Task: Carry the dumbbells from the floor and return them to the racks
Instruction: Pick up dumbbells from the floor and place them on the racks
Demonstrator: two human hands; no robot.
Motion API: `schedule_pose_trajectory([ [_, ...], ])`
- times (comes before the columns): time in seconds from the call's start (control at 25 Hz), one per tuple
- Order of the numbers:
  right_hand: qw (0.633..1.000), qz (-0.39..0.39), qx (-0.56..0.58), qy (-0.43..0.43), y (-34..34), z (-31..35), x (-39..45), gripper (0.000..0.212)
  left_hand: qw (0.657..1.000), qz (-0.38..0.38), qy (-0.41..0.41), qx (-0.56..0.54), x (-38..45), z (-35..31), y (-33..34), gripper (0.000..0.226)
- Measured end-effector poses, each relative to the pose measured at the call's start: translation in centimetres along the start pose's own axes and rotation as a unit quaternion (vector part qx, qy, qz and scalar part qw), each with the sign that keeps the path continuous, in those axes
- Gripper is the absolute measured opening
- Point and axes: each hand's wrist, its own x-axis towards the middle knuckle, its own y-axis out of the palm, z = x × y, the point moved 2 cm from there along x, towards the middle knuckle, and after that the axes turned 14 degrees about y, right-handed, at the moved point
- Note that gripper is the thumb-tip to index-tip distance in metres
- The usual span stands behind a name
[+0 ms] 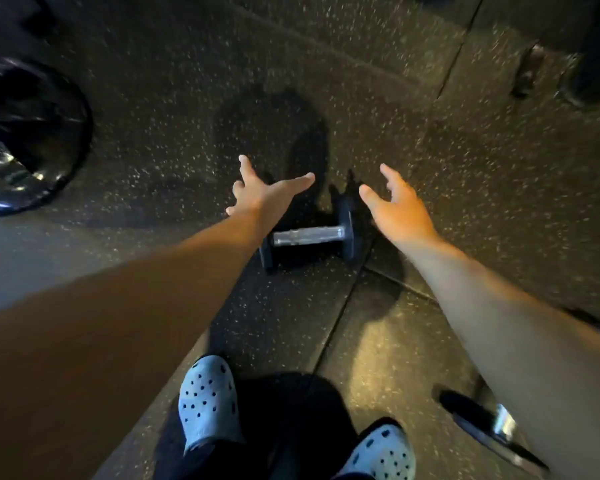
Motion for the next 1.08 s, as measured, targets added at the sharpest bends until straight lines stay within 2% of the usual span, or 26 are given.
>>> schedule_pose_trajectory([
  [0.08,0.999,-0.019,-0.035,-0.008,3.1,-1.1,1.9,0.068,0.999,-0.03,-0.001,0.043,2.5,2.7,1.5,0.129],
  [0.16,0.998,-0.016,-0.046,0.025,6.3,-2.7,3.2,0.072,0.995,-0.046,-0.051,0.077,4.1,6.0,3.2,0.123],
  [0.24,0.997,-0.037,-0.012,0.068,8.0,-3.8,4.4,0.071,0.986,-0.081,-0.076,0.124,4.9,8.1,4.5,0.089],
  [0.32,0.994,-0.065,0.019,0.086,8.5,-3.9,5.3,0.054,0.978,-0.14,-0.05,0.147,5.6,8.7,5.0,0.045],
  [0.4,0.992,-0.067,0.041,0.097,8.7,-3.6,5.4,0.033,0.977,-0.156,-0.038,0.138,5.7,8.6,5.0,0.031],
  [0.44,0.992,-0.062,0.053,0.098,8.7,-3.5,5.4,0.029,0.978,-0.154,-0.033,0.135,5.5,8.4,4.8,0.029],
  [0.56,0.992,-0.052,0.075,0.087,7.4,-2.6,3.9,0.041,0.976,-0.141,0.006,0.164,4.2,7.1,4.1,0.021],
  [0.72,0.99,-0.067,0.112,0.062,3.1,1.1,0.4,0.058,0.976,-0.152,0.059,0.147,1.6,1.9,1.1,0.018],
  [0.8,0.988,-0.073,0.124,0.047,-0.8,4.3,-2.4,0.063,0.975,-0.158,0.085,0.13,-0.6,-3.2,-1.0,0.022],
  [0.96,0.978,-0.089,0.187,-0.004,-10.5,11.9,-10.3,0.059,0.967,-0.185,0.147,0.097,-7.7,-14.9,-6.6,0.03],
  [1.08,0.97,-0.087,0.225,-0.038,-18.1,17.2,-18.0,0.058,0.957,-0.212,0.187,0.071,-14.9,-23.5,-11.2,0.027],
])
